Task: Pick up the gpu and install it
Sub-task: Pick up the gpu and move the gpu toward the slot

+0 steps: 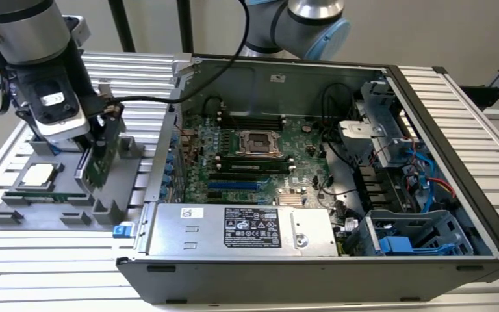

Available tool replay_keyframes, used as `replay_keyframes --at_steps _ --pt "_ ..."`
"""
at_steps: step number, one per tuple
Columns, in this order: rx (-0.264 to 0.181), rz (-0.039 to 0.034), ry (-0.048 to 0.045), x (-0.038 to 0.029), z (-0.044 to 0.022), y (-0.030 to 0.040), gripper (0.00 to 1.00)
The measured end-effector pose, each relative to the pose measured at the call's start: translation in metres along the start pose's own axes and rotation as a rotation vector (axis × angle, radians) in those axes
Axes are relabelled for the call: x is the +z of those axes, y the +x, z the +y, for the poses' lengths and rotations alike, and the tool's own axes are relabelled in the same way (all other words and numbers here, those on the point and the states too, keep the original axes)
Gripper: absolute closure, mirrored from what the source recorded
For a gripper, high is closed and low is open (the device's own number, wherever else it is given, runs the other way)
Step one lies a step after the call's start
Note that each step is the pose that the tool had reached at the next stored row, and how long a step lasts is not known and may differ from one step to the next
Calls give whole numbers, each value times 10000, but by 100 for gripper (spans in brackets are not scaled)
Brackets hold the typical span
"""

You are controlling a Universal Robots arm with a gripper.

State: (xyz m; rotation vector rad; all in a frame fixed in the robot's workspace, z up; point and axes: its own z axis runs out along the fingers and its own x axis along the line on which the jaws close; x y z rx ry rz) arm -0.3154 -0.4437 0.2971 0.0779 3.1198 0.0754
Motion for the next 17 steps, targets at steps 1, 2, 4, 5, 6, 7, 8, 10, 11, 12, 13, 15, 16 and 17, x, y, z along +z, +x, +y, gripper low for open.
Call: replay_keyframes --at_steps 1,2,4,5,6,7,8,10,11,12,13,15,16,17 --pt "0 -1 -1 -14 1 0 100" --pt "0 -1 -1 -28 2 0 100" --pt "0 -1 -1 -55 3 -1 100" --pt "0 -1 -1 -66 3 -1 100" --pt "0 -2 -1 -77 4 -1 100" --pt "0 0 0 -90 4 -1 100" --pt "0 -1 0 -101 5 -2 100" --pt "0 -1 -1 -125 6 -2 100" --pt "0 -1 -1 -136 7 -2 100" --pt "0 -2 -1 -146 7 -3 100" --pt "0 -2 -1 -158 8 -3 100" --pt "0 -2 -1 -182 9 -3 100" --pt "0 -2 -1 -196 10 -4 100" --pt "0 -1 -1 -210 10 -4 100"
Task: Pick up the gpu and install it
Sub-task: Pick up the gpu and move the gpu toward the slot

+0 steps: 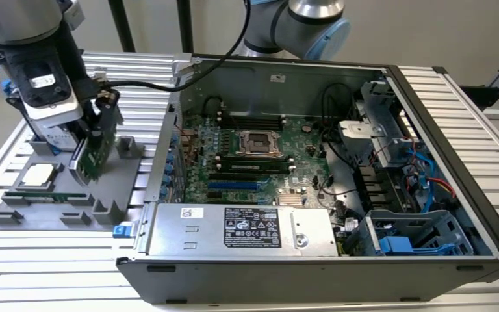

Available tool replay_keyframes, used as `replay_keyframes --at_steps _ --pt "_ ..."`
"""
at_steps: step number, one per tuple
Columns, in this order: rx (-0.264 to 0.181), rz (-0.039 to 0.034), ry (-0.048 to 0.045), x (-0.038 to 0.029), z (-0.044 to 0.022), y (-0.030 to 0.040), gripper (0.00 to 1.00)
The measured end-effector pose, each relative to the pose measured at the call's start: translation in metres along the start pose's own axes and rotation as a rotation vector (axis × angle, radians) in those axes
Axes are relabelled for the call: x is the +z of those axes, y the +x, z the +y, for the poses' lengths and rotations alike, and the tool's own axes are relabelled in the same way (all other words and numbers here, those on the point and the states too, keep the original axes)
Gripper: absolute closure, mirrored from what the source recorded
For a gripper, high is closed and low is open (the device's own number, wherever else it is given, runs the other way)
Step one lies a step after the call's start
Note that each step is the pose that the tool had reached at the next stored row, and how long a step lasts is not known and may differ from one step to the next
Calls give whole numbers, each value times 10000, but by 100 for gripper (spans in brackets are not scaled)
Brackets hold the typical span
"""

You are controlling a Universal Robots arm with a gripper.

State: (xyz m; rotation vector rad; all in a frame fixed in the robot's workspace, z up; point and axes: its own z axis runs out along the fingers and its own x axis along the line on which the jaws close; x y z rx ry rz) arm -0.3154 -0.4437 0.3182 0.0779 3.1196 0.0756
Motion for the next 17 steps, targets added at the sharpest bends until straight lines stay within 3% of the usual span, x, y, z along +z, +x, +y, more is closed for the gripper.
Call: replay_keyframes --at_steps 17 --pt "0 0 0 -177 9 -3 100"
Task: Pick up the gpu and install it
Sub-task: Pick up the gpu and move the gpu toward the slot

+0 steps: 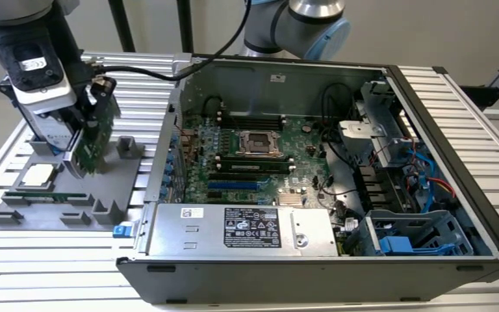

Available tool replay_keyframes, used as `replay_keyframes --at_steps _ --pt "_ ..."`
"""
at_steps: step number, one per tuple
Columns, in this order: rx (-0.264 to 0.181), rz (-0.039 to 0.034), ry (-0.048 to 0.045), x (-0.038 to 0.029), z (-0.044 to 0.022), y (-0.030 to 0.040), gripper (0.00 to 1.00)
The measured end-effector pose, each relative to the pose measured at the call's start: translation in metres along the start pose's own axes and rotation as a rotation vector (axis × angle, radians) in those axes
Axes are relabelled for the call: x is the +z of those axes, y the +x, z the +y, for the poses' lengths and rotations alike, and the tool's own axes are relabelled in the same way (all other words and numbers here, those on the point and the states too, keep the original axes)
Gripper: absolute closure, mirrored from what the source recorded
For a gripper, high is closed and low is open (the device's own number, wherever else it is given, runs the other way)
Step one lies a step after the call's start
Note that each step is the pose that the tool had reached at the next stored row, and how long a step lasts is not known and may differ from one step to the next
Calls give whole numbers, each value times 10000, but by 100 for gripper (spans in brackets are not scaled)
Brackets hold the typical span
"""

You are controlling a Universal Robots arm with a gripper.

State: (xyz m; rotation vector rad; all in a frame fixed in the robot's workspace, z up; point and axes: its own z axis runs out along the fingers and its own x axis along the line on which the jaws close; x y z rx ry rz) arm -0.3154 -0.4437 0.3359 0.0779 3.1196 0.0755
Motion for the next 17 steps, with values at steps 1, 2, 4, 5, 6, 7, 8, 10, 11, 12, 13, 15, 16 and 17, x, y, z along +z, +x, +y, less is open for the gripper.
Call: replay_keyframes --at_steps 1,2,4,5,6,7,8,10,11,12,13,15,16,17 --pt "0 0 0 -10 0 0 100" --pt "0 0 0 -20 1 0 100" --pt "0 0 0 -39 2 -1 100" --pt "0 0 0 -48 2 -1 100" --pt "0 0 0 -56 3 -1 100" --pt "0 0 0 -64 3 -1 100" --pt "0 -1 0 -71 4 -1 100" --pt "0 0 0 -86 4 -2 100" --pt "0 0 0 -94 5 -2 100" --pt "0 0 0 -102 5 -2 100" --pt "0 1 1 -111 5 -2 100" --pt "0 -1 -1 -127 6 -2 100" --pt "0 -1 -1 -136 7 -3 100" --pt "0 0 0 -144 7 -3 100"
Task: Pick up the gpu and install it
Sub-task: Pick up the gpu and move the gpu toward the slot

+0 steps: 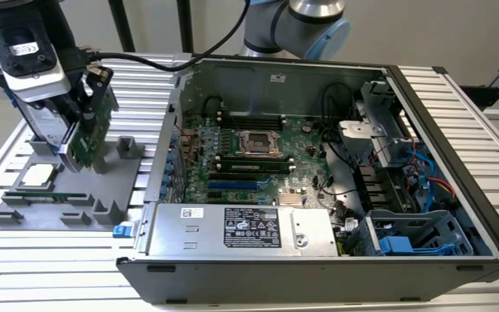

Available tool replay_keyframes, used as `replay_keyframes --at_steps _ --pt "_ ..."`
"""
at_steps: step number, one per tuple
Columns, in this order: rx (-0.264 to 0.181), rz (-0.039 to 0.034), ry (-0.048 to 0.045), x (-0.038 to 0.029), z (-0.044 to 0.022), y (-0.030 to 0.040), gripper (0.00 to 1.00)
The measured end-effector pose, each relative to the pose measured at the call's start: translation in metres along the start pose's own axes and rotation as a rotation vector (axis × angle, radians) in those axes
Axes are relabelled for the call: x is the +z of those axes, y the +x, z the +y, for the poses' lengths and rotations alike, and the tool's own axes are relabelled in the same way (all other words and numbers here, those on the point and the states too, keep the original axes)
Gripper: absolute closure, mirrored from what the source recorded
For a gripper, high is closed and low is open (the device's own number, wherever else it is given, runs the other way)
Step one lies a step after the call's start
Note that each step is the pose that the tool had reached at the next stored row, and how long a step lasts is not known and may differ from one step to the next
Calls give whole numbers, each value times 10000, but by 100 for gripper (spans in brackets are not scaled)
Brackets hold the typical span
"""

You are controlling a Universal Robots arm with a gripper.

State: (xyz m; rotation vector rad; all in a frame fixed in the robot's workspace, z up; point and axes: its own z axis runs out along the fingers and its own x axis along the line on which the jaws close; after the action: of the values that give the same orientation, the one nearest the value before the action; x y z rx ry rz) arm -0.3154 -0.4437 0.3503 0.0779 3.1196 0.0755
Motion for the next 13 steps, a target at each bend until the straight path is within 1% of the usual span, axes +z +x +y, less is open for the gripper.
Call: replay_keyframes --at_steps 13 --pt "1 -1 -1 -99 5 -2 100"
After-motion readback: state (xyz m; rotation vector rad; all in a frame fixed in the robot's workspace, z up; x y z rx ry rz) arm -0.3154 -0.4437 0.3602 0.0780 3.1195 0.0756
